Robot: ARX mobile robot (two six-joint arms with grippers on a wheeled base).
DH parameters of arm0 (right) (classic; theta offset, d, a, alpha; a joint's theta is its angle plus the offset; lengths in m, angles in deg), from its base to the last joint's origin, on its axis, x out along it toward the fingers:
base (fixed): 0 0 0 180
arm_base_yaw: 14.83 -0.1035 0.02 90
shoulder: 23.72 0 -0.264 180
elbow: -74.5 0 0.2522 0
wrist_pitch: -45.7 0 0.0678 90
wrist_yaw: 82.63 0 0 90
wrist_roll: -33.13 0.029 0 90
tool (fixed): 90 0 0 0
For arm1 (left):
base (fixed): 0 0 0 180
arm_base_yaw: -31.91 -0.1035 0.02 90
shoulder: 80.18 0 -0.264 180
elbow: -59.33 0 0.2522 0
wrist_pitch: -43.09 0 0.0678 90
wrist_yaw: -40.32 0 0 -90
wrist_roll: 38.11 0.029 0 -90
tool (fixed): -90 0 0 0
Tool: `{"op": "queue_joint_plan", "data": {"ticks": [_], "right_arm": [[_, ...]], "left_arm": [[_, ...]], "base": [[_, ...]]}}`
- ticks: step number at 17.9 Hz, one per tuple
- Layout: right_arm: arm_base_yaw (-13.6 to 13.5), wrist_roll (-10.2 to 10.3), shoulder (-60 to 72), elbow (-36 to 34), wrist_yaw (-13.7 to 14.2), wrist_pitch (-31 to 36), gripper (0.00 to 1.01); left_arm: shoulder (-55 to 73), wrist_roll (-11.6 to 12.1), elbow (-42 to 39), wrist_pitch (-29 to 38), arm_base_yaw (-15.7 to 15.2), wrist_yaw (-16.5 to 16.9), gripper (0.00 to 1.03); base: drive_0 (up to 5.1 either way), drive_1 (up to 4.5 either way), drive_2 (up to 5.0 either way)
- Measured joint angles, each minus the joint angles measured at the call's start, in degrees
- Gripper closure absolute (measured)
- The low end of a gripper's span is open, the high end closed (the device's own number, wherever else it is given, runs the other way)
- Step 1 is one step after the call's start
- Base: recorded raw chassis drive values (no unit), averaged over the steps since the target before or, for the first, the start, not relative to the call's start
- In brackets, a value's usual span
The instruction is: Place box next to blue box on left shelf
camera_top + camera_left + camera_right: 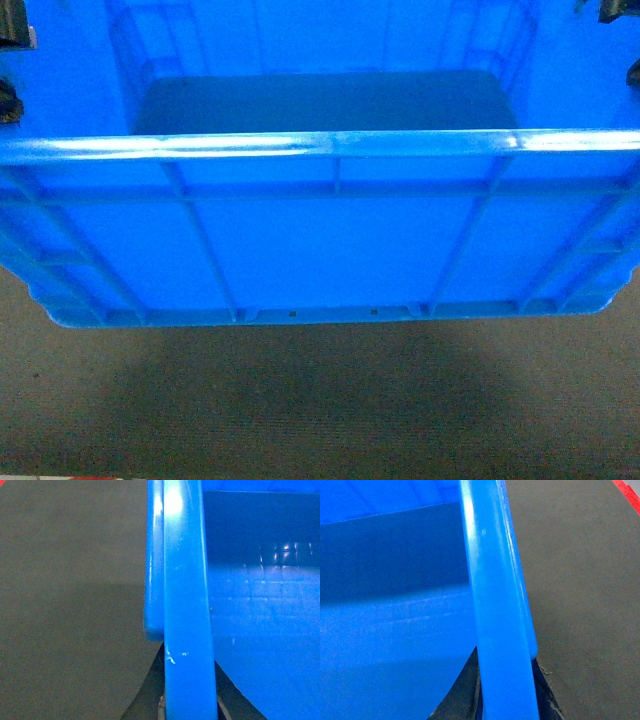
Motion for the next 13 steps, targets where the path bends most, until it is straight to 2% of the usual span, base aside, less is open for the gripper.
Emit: {"op": "queue_joint_plan", "data": {"ticks": [2, 13], "right_arm": [[0.0, 0.0, 0.0, 0.0, 0.0, 0.07, 0.82], [-0.02, 0.0, 0.0, 0.0, 0.02, 0.07, 0.83]], "left_arm": [[-0.02, 0.0, 0.0, 0.02, 0.0, 0.0, 0.96], [-0.04, 0.0, -0.02, 0.04, -0.07, 0.24, 0.97]], "base": [[0.0, 0.0, 0.0], [-1.6, -1.63, -1.6]]}}
